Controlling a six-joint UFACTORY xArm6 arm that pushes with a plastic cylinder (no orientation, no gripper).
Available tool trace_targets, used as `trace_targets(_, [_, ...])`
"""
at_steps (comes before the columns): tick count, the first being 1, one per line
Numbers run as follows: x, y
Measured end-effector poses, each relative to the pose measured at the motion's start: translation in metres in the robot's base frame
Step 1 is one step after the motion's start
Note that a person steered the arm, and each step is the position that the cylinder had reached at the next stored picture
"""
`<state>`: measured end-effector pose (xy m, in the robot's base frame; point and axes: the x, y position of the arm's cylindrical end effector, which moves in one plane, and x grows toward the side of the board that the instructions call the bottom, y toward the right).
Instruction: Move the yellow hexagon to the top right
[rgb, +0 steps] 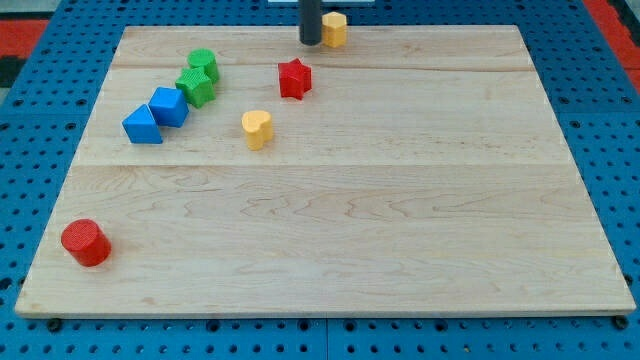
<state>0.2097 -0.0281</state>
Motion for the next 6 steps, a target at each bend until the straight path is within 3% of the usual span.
trace_targets(1, [-0.018, -0.013])
trace_targets(3, [-0.013, 0.069])
trace_targets(5, [0.016, 0.184])
trace_targets(6, [0.059, 0.224])
